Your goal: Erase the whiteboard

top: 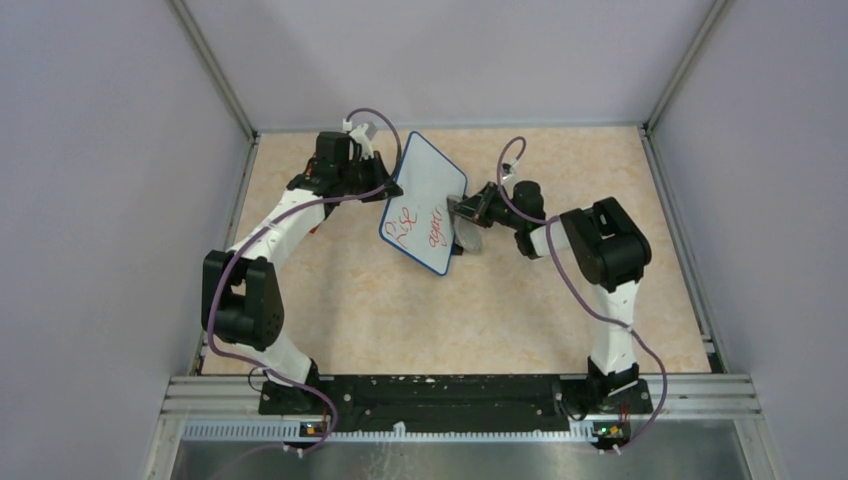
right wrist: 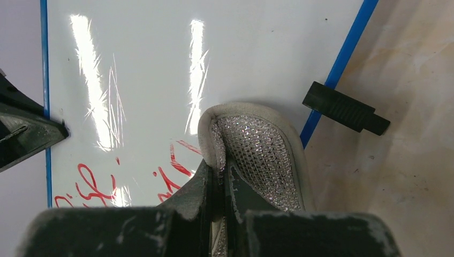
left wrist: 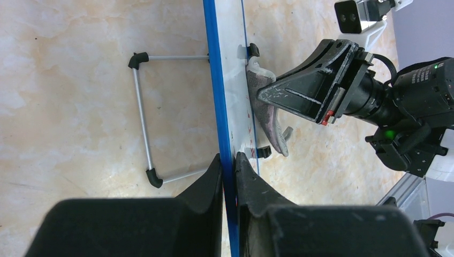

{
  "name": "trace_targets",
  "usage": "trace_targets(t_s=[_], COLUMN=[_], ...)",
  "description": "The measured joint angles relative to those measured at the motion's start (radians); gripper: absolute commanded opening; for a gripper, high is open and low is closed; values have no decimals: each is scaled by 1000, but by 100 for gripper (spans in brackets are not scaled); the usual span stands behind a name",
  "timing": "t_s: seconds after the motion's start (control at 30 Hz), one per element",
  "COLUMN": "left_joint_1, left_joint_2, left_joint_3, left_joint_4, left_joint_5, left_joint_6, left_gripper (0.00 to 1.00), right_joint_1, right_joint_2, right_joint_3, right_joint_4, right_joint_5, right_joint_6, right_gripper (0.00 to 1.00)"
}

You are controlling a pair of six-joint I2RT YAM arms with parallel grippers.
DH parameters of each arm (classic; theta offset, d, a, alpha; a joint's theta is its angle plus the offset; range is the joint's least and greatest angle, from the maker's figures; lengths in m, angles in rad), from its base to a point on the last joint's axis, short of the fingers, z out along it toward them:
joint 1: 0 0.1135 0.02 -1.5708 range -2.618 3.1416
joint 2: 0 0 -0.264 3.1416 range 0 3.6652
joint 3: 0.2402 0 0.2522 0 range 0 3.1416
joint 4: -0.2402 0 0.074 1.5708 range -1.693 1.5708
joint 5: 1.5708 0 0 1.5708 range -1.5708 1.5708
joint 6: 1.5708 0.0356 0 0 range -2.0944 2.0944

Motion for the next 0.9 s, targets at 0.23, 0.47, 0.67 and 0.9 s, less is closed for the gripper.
trace_targets(t_s=[0.23, 0.47, 0.67, 0.9], left_joint_1=[1, 11, 11, 0], left_joint_2=[-1, -8, -8, -8], left_joint_3=[0, 0, 0, 0], left_joint_4=[2, 2, 3, 13], left_joint_5=[-8, -23, -20, -10], left_joint_6=[-3, 1, 2, 2], left_gripper=[0, 0, 0, 0], right_joint_1=[41, 150, 174, 99], right_joint_2=[3, -44, -50, -42], right_joint_3=[29, 88, 90, 18], right_joint_4=[11, 18, 67, 101], right_joint_5=[4, 12, -5, -18], right_joint_6=[-6, -67, -46, 22], right_gripper=[0, 0, 0, 0])
